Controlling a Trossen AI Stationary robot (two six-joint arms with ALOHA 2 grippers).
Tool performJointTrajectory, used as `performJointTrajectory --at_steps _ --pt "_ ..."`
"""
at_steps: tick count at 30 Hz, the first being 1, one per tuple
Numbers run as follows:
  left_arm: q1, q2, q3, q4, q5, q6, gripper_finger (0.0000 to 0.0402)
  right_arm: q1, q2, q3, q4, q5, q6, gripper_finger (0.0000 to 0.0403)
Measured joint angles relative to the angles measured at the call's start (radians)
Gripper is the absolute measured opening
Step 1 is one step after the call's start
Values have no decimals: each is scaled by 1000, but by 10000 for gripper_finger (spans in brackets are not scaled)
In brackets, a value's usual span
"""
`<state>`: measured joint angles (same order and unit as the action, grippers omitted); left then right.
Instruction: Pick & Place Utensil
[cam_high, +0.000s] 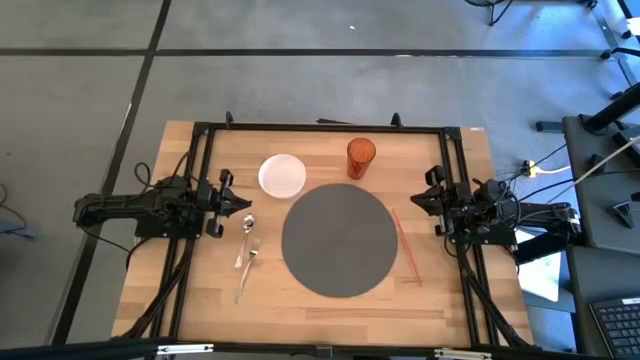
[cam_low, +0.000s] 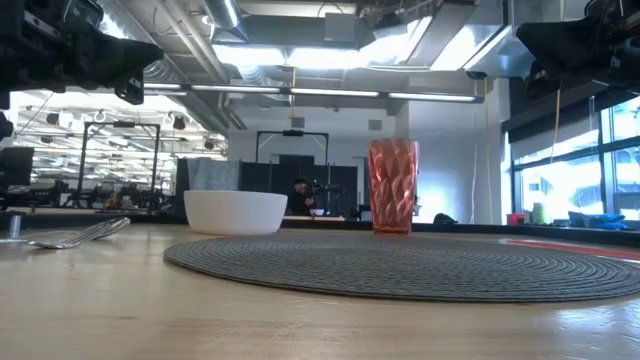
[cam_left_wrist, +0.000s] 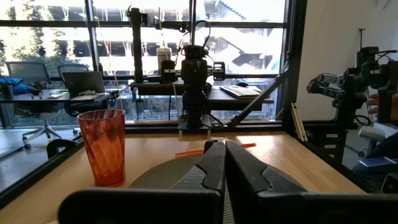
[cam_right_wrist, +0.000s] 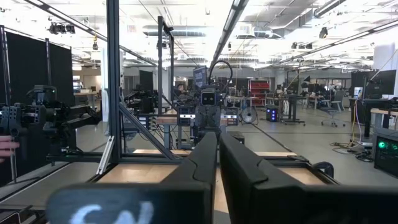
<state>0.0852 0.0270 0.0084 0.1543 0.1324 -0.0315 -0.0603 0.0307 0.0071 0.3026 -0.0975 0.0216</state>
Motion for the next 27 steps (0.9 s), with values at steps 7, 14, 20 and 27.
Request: performJointTrajectory --at_steps 7,14,20,27 --pt "0 0 0 0 -2 50 6 0 0 0 0 0 0 22" --pt "0 0 0 1 -10 53 6 0 0 0 0 0 0 22" --pt "0 0 0 56 -1 48 6 0 0 0 0 0 1 22" --pt "0 0 0 175 82 -57 6 0 0 0 0 0 1 22"
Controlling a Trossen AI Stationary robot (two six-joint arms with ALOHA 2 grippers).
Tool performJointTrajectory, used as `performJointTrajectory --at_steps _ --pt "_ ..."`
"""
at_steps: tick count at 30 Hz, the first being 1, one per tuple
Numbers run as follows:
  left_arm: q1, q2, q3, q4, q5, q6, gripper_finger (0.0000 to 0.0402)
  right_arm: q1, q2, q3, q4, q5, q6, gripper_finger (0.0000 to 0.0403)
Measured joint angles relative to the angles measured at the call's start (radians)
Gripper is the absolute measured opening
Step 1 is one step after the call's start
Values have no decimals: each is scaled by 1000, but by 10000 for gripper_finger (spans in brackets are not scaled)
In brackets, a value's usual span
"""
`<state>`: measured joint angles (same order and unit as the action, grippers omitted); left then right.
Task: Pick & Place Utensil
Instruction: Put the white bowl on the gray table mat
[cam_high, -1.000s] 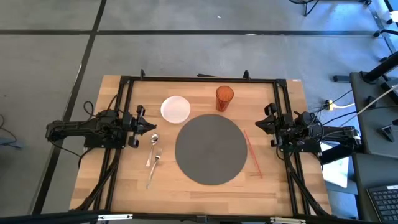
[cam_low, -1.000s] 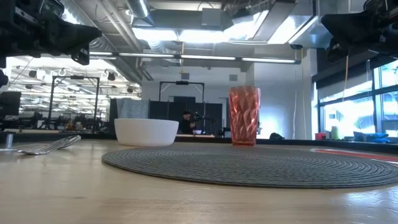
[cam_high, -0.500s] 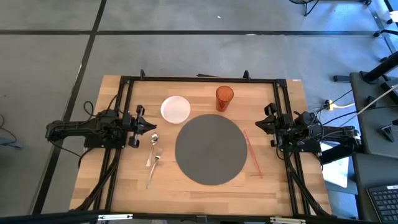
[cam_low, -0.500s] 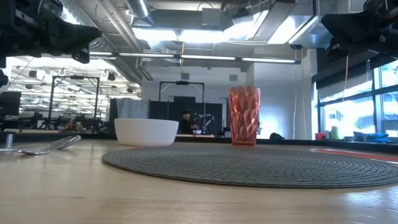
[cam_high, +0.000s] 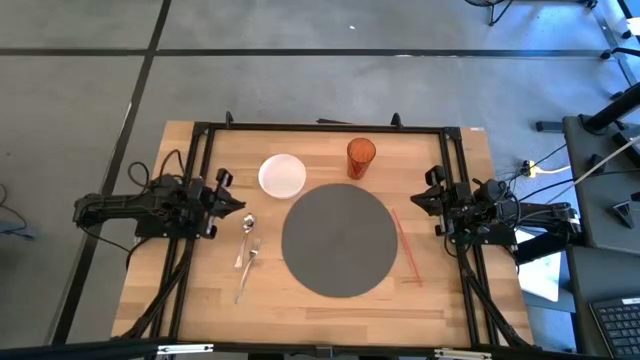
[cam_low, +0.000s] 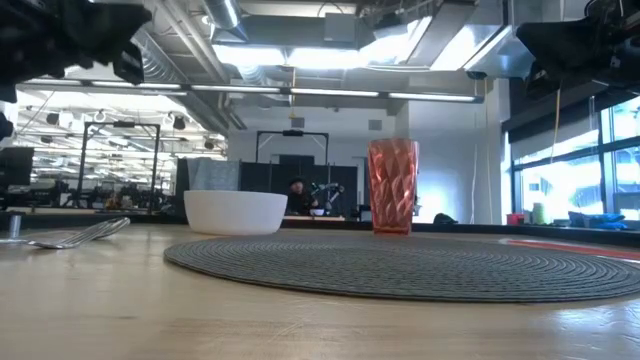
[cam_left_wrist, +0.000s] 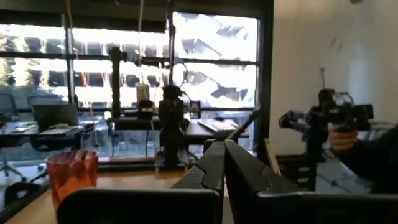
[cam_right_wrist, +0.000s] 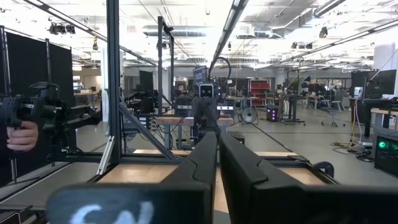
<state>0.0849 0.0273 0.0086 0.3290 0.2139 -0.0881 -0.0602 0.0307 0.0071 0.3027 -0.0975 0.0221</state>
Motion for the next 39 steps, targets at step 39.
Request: performJointTrajectory --at_steps 39 --pt "1 36 0 -65 -580 111 2 0 7 0 -189 10 107 22"
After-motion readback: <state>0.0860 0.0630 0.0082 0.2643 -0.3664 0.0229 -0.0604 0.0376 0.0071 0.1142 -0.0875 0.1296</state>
